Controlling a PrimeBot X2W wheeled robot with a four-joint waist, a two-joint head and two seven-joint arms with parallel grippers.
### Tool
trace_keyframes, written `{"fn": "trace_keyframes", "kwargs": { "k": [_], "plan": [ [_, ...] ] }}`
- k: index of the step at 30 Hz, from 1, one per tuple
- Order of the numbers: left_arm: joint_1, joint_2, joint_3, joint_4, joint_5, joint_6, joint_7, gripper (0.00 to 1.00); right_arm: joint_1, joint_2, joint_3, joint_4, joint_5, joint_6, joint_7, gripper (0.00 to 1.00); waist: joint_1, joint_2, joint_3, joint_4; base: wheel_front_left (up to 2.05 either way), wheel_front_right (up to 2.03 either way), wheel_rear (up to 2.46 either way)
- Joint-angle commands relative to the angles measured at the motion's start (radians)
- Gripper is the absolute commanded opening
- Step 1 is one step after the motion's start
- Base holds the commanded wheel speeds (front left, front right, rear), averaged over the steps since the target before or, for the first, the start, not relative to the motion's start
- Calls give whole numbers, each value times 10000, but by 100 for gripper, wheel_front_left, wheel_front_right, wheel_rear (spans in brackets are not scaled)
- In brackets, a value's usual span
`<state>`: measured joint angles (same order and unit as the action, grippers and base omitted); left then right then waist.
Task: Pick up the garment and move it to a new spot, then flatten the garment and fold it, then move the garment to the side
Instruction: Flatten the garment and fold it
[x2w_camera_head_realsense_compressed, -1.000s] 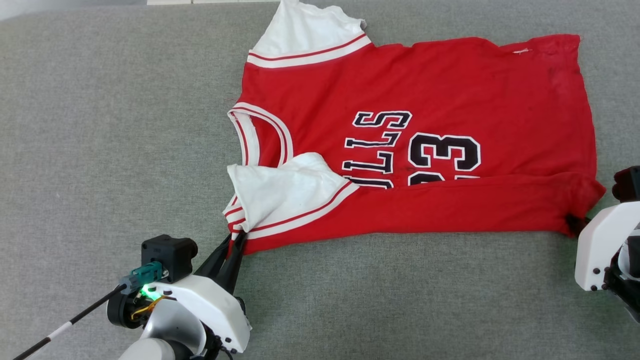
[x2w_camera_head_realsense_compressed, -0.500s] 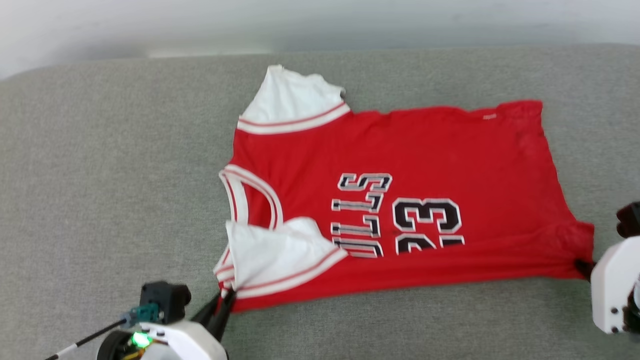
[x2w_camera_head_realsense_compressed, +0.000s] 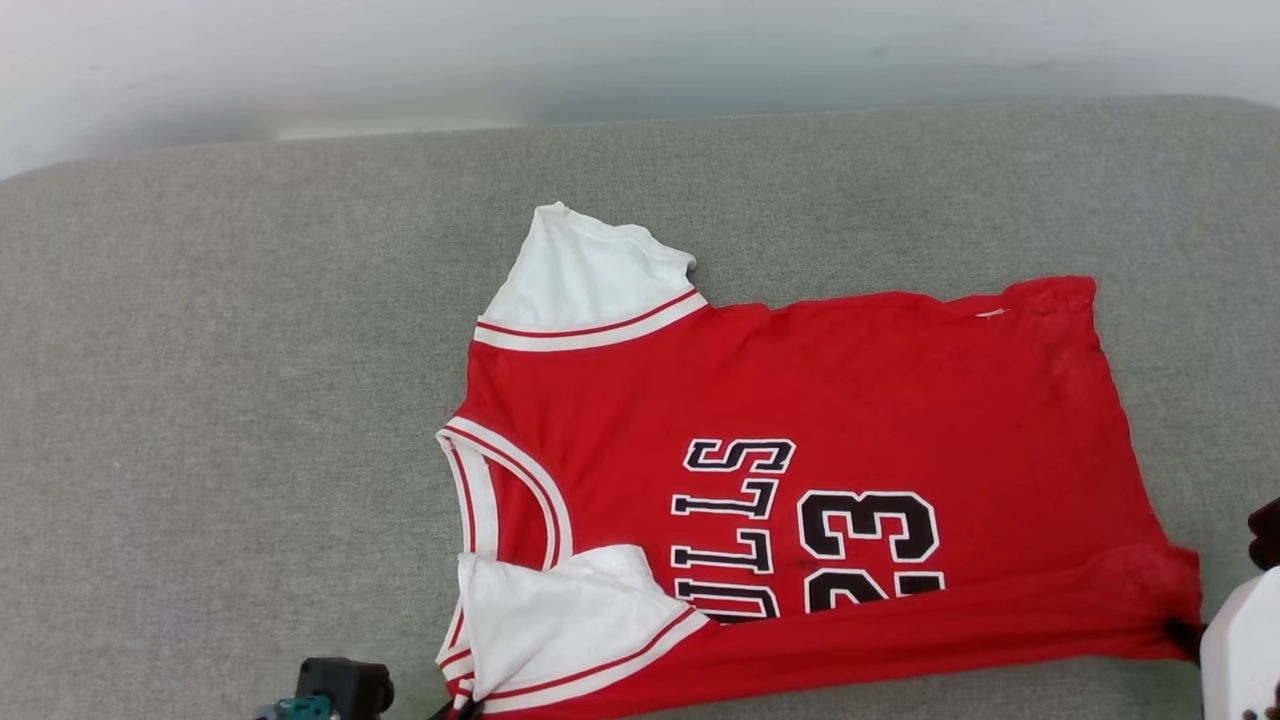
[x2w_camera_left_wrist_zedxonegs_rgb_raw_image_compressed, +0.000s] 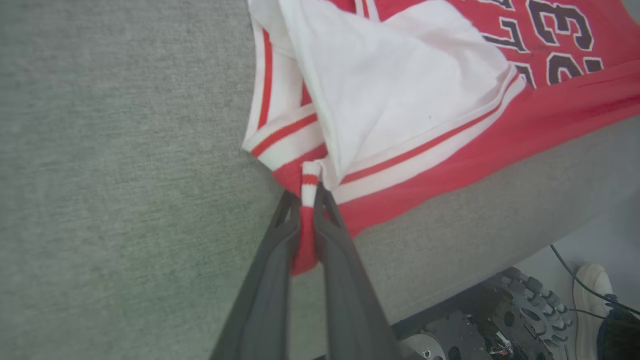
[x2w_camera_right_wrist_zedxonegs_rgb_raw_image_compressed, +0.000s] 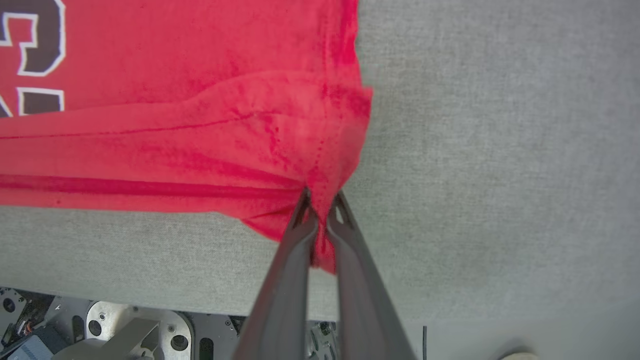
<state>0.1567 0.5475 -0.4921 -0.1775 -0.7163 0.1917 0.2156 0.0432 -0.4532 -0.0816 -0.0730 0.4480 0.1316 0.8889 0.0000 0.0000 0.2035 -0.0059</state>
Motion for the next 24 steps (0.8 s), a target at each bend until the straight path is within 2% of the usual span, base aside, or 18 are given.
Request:
{"fn": "trace_keyframes", "kwargs": {
  "k": [1,9,10,11,17,22,24],
  "plan": [
    [-180,-112,-59,200,5,-80,-91,0,26,102,40,172,-34,-16,-122,0,0,0,46,1,0,0,0],
    [-704,-554,-234,1349,69,-612,-726,0,-450,379,616,1110,36,-13,-1065,2,0,0,186,67,0,0,0],
    [-754,-568,-266,1427,146,-702,-863,40,-485,421,627,1203,91,-13,-1180,79,0,0,169,81,0,0,0],
    [-800,-610,-252,1521,144,-729,-988,100,-489,423,661,1256,106,-13,-1290,100,0,0,154,95,0,0,0],
    [-1142,-689,75,1788,519,-806,-2170,100,-759,176,774,1126,185,-11,-1987,100,0,0,-151,108,0,0,0],
    [-1428,-758,483,1634,967,-941,-3870,100,-1135,133,630,539,-4,-11,-3360,100,0,0,-411,53,0,0,0],
    [-1540,-878,745,1564,1036,-885,-4354,100,-1369,424,390,307,-39,-13,-4102,100,0,0,-504,21,0,0,0]
  ]
}}
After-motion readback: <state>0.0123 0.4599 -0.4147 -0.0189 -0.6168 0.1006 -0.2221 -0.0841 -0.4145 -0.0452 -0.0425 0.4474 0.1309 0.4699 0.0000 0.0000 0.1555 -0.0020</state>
